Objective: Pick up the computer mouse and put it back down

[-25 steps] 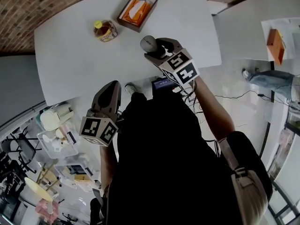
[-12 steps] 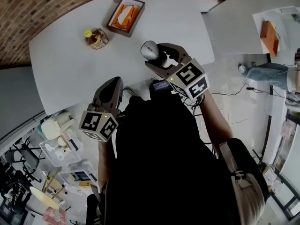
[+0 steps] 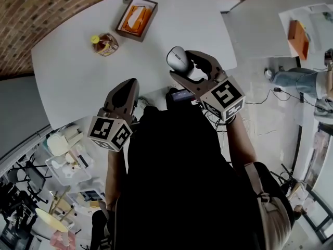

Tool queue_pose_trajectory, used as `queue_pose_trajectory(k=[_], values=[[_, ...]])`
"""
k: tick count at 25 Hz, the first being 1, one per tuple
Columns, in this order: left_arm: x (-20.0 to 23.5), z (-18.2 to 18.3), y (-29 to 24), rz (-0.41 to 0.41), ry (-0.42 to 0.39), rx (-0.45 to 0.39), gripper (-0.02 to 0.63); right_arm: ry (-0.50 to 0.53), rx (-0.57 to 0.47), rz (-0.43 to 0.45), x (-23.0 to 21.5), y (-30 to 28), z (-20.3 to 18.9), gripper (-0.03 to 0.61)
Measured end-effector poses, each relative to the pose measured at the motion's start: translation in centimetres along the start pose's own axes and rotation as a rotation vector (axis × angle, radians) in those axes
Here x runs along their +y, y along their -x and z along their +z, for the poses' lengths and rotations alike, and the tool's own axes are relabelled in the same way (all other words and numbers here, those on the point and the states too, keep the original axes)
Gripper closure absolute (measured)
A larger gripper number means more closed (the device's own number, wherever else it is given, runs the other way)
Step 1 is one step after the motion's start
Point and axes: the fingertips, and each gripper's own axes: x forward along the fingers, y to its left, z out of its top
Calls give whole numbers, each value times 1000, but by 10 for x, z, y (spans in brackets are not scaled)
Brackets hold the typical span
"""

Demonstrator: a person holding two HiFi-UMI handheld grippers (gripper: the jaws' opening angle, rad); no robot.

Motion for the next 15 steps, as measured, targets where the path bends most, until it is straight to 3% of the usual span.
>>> queue_pose_trajectory(k=[11, 15], values=[[-13, 1, -8, -35, -55, 2, 601, -35, -30, -18, -2, 22, 0, 281], [-12, 0, -9, -39, -36, -3, 601, -32, -38, -13, -1, 22, 1, 281]])
